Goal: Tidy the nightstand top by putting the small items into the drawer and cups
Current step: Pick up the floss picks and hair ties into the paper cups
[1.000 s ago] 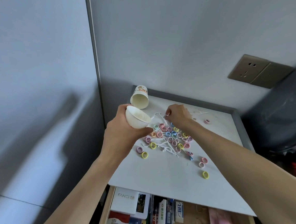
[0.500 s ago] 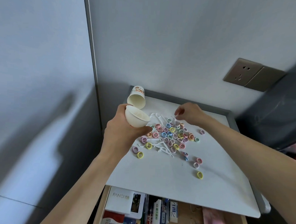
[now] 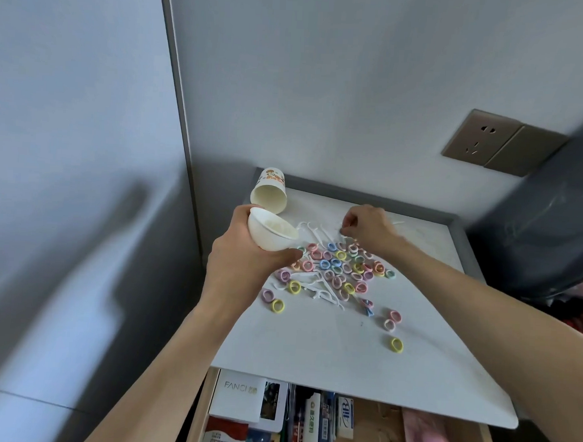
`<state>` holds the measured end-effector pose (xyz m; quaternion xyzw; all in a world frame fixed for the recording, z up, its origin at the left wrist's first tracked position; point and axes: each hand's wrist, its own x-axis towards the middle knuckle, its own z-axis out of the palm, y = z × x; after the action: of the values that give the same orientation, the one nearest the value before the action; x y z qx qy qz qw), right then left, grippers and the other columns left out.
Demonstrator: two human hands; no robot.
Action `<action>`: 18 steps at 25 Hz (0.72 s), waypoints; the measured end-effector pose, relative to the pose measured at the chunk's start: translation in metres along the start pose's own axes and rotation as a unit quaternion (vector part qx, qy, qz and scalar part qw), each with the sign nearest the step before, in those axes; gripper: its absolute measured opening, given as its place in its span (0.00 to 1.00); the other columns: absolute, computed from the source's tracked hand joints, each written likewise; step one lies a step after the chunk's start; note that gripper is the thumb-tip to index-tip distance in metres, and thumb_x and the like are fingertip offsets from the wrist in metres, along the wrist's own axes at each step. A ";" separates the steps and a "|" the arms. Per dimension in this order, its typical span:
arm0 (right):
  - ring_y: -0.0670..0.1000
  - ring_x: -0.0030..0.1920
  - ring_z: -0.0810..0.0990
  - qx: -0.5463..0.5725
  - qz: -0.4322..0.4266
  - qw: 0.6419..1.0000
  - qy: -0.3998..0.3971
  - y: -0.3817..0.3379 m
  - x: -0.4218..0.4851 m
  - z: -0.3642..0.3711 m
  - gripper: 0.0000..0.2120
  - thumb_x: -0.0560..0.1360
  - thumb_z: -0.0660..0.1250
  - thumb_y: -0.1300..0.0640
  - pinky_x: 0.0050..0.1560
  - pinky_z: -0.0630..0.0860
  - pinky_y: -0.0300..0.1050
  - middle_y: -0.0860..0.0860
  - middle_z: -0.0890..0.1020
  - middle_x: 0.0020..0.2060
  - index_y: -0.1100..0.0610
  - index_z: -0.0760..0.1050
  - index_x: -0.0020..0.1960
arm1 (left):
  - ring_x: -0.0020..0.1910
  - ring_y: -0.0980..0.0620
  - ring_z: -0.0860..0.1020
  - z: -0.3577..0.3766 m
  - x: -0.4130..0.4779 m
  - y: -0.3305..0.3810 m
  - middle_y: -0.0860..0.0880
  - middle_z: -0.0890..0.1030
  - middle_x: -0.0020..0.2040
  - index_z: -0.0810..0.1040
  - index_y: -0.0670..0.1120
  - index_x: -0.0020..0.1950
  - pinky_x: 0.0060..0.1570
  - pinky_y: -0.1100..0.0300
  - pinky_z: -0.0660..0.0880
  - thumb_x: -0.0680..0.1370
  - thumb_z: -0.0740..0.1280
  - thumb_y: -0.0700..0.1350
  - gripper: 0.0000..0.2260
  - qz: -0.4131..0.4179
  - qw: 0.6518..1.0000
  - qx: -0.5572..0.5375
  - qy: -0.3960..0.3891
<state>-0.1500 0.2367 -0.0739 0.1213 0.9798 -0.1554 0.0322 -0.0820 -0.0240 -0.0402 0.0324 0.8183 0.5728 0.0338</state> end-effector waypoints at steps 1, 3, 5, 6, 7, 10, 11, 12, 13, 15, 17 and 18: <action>0.50 0.42 0.79 -0.013 -0.017 0.999 -0.037 0.004 -0.002 -0.008 0.01 0.74 0.72 0.59 0.43 0.72 0.41 0.52 0.83 0.45 0.56 0.81 0.45 | 0.51 0.55 0.79 0.000 0.000 0.000 0.55 0.80 0.52 0.70 0.53 0.64 0.49 0.60 0.76 0.65 0.81 0.52 0.32 -0.001 1.000 0.000 0.001; 0.48 0.43 0.80 -0.056 -0.032 0.991 -0.116 0.008 -0.010 -0.019 0.04 0.73 0.72 0.61 0.45 0.72 0.40 0.50 0.85 0.44 0.56 0.83 0.47 | 0.50 0.54 0.79 0.001 0.000 0.001 0.55 0.80 0.52 0.71 0.52 0.64 0.48 0.60 0.76 0.65 0.81 0.51 0.31 -0.002 1.000 -0.001 0.000; 0.49 0.44 0.79 -0.040 0.006 0.995 -0.090 0.013 -0.006 -0.017 0.05 0.74 0.70 0.63 0.45 0.72 0.41 0.50 0.83 0.44 0.59 0.83 0.49 | 0.50 0.54 0.79 0.003 -0.001 0.002 0.55 0.80 0.51 0.71 0.52 0.64 0.47 0.61 0.75 0.65 0.81 0.51 0.31 -0.001 1.000 0.000 -0.002; 0.52 0.44 0.80 -0.016 0.037 0.998 -0.055 0.014 -0.002 -0.014 0.05 0.76 0.67 0.63 0.43 0.73 0.43 0.51 0.83 0.44 0.61 0.82 0.48 | 0.50 0.54 0.79 0.003 -0.001 0.002 0.56 0.80 0.51 0.71 0.52 0.64 0.47 0.61 0.75 0.65 0.81 0.51 0.31 -0.001 1.000 0.000 -0.003; 0.55 0.43 0.80 0.002 0.066 0.997 -0.026 0.012 0.002 -0.010 0.08 0.77 0.64 0.62 0.41 0.74 0.44 0.54 0.83 0.43 0.63 0.81 0.45 | 0.50 0.55 0.79 0.003 -0.002 0.002 0.56 0.80 0.50 0.71 0.52 0.63 0.46 0.62 0.75 0.65 0.81 0.51 0.31 0.000 1.000 -0.002 -0.002; 0.57 0.38 0.78 0.001 0.095 0.995 -0.027 -0.005 0.008 0.004 0.17 0.77 0.67 0.49 0.36 0.71 0.44 0.55 0.79 0.35 0.60 0.73 0.35 | 0.49 0.57 0.79 0.001 -0.003 0.002 0.57 0.80 0.50 0.71 0.53 0.62 0.45 0.63 0.76 0.65 0.81 0.51 0.30 -0.003 1.000 -0.008 0.003; 0.56 0.37 0.77 -0.009 0.092 0.995 -0.031 -0.015 0.007 0.008 0.20 0.75 0.68 0.45 0.36 0.71 0.44 0.55 0.78 0.34 0.58 0.71 0.34 | 0.50 0.57 0.79 0.000 -0.002 0.001 0.57 0.80 0.50 0.71 0.54 0.62 0.47 0.61 0.76 0.65 0.81 0.51 0.30 -0.004 1.000 -0.010 0.006; 0.55 0.37 0.77 -0.020 0.087 0.995 -0.031 -0.025 0.006 0.011 0.21 0.74 0.70 0.42 0.36 0.70 0.44 0.54 0.77 0.34 0.58 0.70 0.35 | 0.50 0.56 0.79 -0.001 -0.002 0.000 0.57 0.81 0.50 0.72 0.54 0.62 0.48 0.60 0.77 0.65 0.81 0.51 0.30 -0.006 1.000 -0.011 0.008; 0.55 0.38 0.76 -0.031 0.080 0.996 -0.030 -0.035 0.005 0.014 0.21 0.73 0.71 0.42 0.37 0.70 0.44 0.53 0.76 0.34 0.59 0.70 0.37 | 0.50 0.56 0.79 -0.002 -0.001 0.000 0.57 0.81 0.50 0.72 0.54 0.62 0.49 0.58 0.78 0.65 0.81 0.50 0.30 -0.008 1.000 -0.011 0.010; 0.56 0.41 0.77 -0.056 0.061 0.996 -0.029 -0.050 0.005 0.022 0.19 0.71 0.74 0.45 0.40 0.72 0.46 0.54 0.77 0.38 0.60 0.73 0.44 | 0.50 0.57 0.79 -0.002 0.000 -0.001 0.57 0.81 0.50 0.72 0.55 0.61 0.50 0.57 0.78 0.64 0.81 0.51 0.30 -0.010 1.000 -0.009 0.012; 0.57 0.44 0.77 -0.065 0.057 0.996 -0.020 -0.059 0.007 0.028 0.15 0.72 0.75 0.52 0.46 0.74 0.48 0.56 0.79 0.43 0.62 0.76 0.50 | 0.50 0.57 0.80 -0.002 0.000 -0.002 0.57 0.81 0.49 0.72 0.55 0.61 0.51 0.56 0.79 0.64 0.81 0.51 0.29 -0.010 1.000 -0.008 0.014; 0.58 0.45 0.78 -0.063 0.059 0.996 -0.016 -0.061 0.009 0.031 0.12 0.73 0.74 0.56 0.49 0.75 0.49 0.57 0.80 0.46 0.62 0.76 0.51 | 0.50 0.56 0.80 -0.002 0.000 -0.002 0.57 0.81 0.50 0.72 0.55 0.61 0.51 0.56 0.79 0.64 0.81 0.51 0.30 -0.011 1.000 -0.007 0.014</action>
<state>-0.1733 0.1729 -0.0864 0.1745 0.9781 -0.0933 0.0649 -0.0819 -0.0262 -0.0417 0.0153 0.8148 0.5788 0.0282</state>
